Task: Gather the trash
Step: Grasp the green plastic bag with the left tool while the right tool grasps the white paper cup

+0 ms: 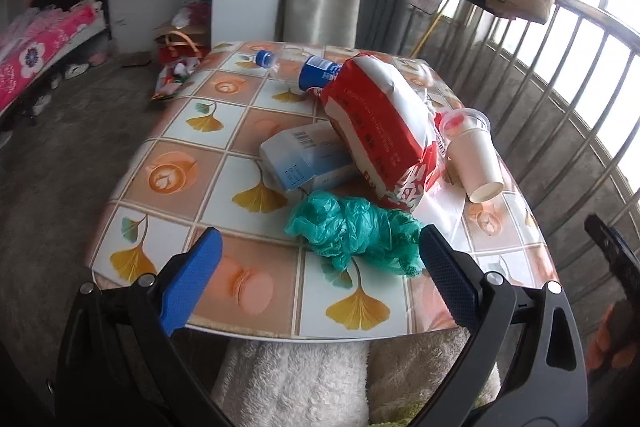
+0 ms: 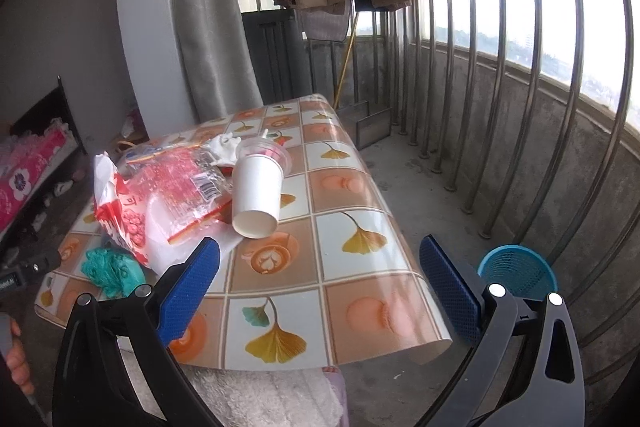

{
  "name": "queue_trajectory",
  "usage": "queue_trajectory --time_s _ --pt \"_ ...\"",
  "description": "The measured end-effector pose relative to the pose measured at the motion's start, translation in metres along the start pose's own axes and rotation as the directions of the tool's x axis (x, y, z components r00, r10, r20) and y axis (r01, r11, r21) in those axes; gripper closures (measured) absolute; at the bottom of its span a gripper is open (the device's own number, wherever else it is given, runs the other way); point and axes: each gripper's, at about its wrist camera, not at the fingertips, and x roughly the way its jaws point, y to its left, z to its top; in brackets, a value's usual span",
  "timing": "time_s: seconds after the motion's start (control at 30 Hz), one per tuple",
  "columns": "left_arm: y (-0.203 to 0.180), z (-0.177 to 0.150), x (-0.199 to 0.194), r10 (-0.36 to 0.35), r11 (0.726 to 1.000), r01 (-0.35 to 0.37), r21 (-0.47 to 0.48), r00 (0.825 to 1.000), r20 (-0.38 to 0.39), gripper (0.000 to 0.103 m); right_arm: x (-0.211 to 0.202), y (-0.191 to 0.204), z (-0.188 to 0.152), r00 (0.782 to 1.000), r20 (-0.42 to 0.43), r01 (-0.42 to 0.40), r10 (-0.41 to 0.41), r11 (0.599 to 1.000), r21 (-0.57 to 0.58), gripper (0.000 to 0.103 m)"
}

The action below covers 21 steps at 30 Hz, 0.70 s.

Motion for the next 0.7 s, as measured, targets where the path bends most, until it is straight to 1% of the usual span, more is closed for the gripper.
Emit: queue_trajectory --time_s 0.07,0.13,0.2,0.27,0.3,0.43,0.5,0.53,0.6,0.63,0.7 --pt "0.003 0.002 0.006 -0.039 0.999 0.038 -0.007 0.999 -0.016 0.009 0.014 -0.004 0.008 0.997 -0.033 -0.067 0.068 0.997 0.05 0.006" --pt "0.006 0.003 0.012 -0.077 0.997 0.077 -0.016 0.997 -0.02 0.009 0.032 -0.009 0.016 0.988 -0.073 -0.128 0.136 0.986 0.105 0.006" --pt "0.007 0.004 0.019 -0.099 0.995 0.099 -0.012 0.995 -0.027 0.009 0.054 -0.011 0.023 0.967 -0.129 -0.197 0.219 0.967 0.163 0.006" --pt "0.009 0.004 0.029 -0.119 0.993 0.118 -0.006 0.992 -0.043 0.009 0.078 -0.013 0.03 0.939 -0.175 -0.258 0.297 0.942 0.214 0.006" --pt "0.011 0.005 0.036 -0.116 0.993 0.115 -0.012 0.992 -0.057 0.009 0.09 -0.012 0.034 0.926 -0.2 -0.276 0.322 0.934 0.226 0.006" --pt "0.018 0.005 0.06 -0.1 0.995 0.097 -0.031 0.988 -0.118 0.009 0.132 -0.004 0.045 0.881 -0.272 -0.323 0.387 0.913 0.25 0.006" --pt "0.021 0.005 0.069 -0.097 0.995 0.093 -0.035 0.986 -0.133 0.009 0.149 -0.004 0.05 0.859 -0.3 -0.338 0.416 0.899 0.28 0.006" --pt "0.022 0.005 0.074 -0.103 0.994 0.098 -0.04 0.985 -0.139 0.01 0.159 -0.003 0.052 0.844 -0.314 -0.348 0.435 0.889 0.298 0.006" --pt "0.026 0.006 0.083 -0.129 0.991 0.122 -0.057 0.979 -0.155 0.02 0.175 -0.003 0.054 0.819 -0.338 -0.357 0.464 0.872 0.334 0.006" --pt "0.028 0.006 0.086 -0.154 0.987 0.144 -0.07 0.976 -0.156 0.021 0.182 -0.002 0.055 0.808 -0.347 -0.36 0.477 0.865 0.35 0.006" --pt "0.03 0.007 0.087 -0.175 0.983 0.165 -0.08 0.974 -0.146 0.029 0.196 -0.002 0.054 0.787 -0.367 -0.362 0.496 0.853 0.376 0.008"
